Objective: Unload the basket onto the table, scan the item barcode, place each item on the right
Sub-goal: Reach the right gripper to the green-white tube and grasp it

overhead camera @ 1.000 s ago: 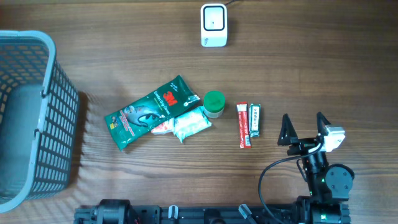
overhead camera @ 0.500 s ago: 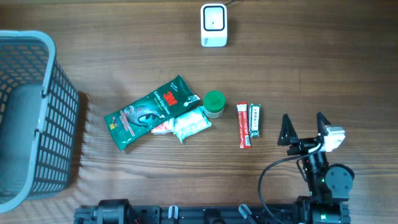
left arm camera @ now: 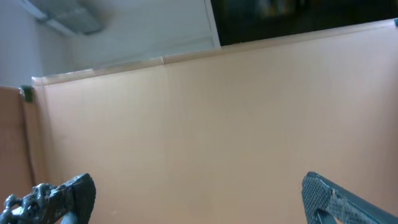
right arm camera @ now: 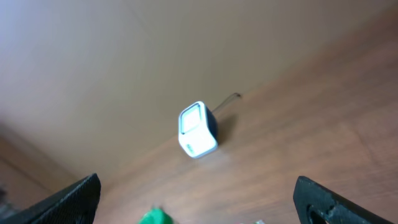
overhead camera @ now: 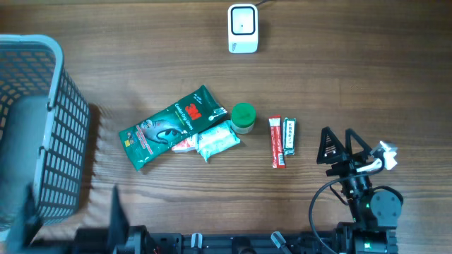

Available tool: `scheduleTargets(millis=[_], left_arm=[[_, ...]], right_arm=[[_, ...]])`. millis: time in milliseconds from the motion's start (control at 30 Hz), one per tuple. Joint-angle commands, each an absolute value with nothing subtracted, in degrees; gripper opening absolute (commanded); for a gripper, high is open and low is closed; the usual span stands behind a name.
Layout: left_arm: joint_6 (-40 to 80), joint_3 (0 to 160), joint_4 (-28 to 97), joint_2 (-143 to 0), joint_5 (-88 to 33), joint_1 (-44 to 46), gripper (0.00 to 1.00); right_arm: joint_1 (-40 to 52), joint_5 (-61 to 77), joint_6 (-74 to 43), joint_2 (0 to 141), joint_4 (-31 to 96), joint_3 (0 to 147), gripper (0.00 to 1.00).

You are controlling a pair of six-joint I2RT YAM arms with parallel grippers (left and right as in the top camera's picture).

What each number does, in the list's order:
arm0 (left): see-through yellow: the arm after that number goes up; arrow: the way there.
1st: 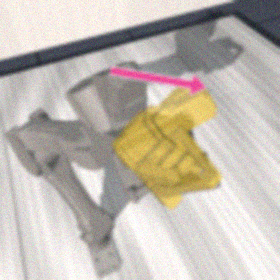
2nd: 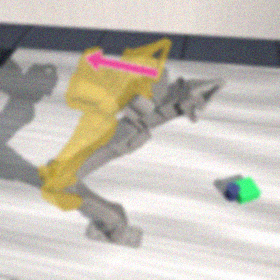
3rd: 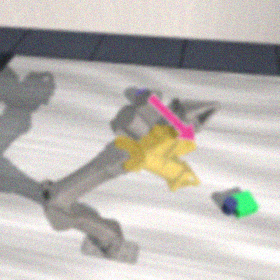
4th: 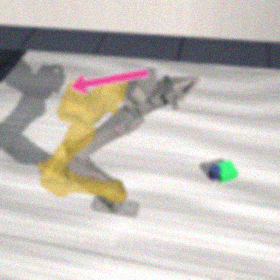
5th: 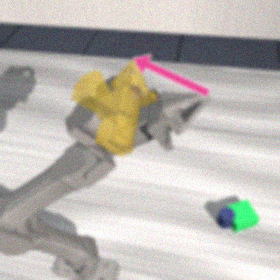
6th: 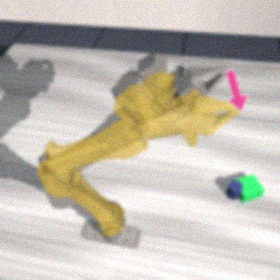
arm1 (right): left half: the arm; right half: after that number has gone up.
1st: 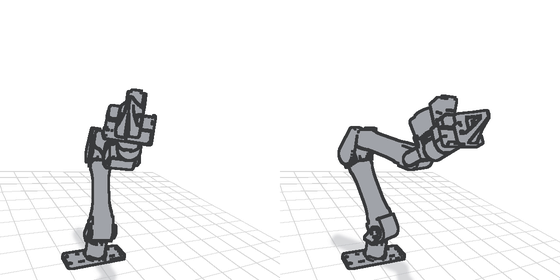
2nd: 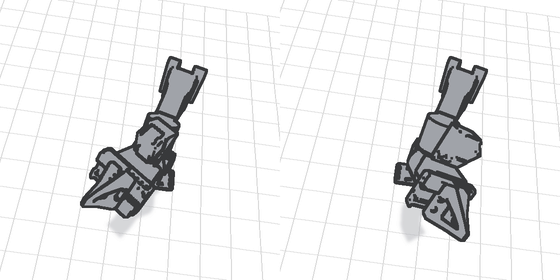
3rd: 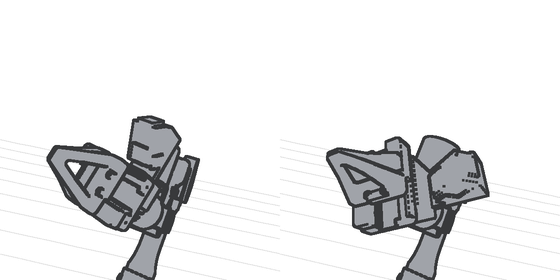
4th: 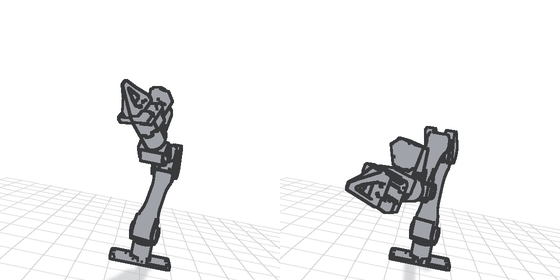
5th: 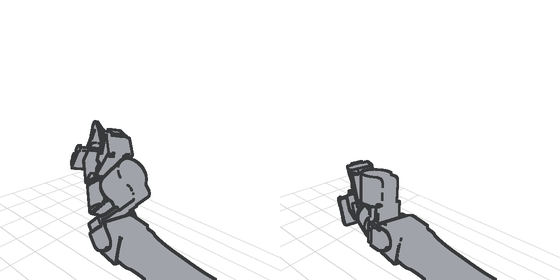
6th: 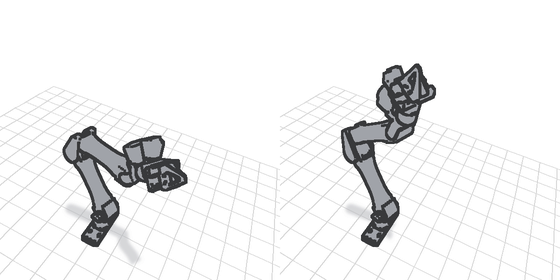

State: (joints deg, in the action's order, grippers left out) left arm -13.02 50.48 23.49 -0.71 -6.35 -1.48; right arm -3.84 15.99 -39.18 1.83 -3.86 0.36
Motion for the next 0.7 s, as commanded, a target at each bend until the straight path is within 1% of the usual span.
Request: scheduleTargets(millis=[0,100,133,200,267,367,433,500,533,567,600,667], left_arm=[[-13.30,40.05,21.26,-0.36,-7.90,-1.74,1.00],[-13.32,30.15,14.44,-0.36,-8.49,-1.74,1.00],[-13.28,26.87,11.22,-0.36,-8.51,-1.74,1.00],[-13.28,22.79,7.16,-0.36,-8.49,-1.74,1.00],[-13.26,20.25,7.05,-0.36,-8.51,-1.74,1.00],[-13.28,16.69,7.68,-0.36,-8.51,-1.74,1.00],[-13.28,15.22,7.66,-0.36,-9.04,-1.74,1.00],[-13.28,13.63,7.11,-0.36,-12.14,-1.74,1.00],[-13.28,13.02,7.03,-0.36,-13.19,-1.74,1.00],[-13.21,12.67,7.35,-0.36,-13.54,-1.74,1.00],[-13.26,12.47,7.95,-0.36,-13.47,-1.74,1.00],[-13.21,12.47,8.36,-0.36,-13.52,-1.74,1.00]], right_arm=[[-3.79,20.64,-40.51,2.22,-3.46,3.62,1.00],[-3.70,18.98,-34.96,8.19,10.61,17.26,1.00],[-3.70,17.96,-32.93,12.47,16.32,23.16,0.99],[-3.70,16.49,-32.53,21.78,25.21,33.26,0.99],[-3.68,16.75,-32.62,32.88,33.82,44.31,0.99],[-2.33,18.22,-33.54,50.76,49.45,65.10,0.99],[-0.10,23.31,-33.61,60.58,57.30,76.29,0.99],[0.32,39.75,-35.14,67.44,56.10,79.13,1.00],[0.32,42.54,-35.83,69.21,56.23,79.13,1.00],[0.32,42.83,-35.94,71.42,56.05,79.13,1.00],[0.32,38.89,-36.73,74.94,55.90,79.13,1.00],[0.45,36.84,-39.05,79.83,60.38,79.13,0.99]])
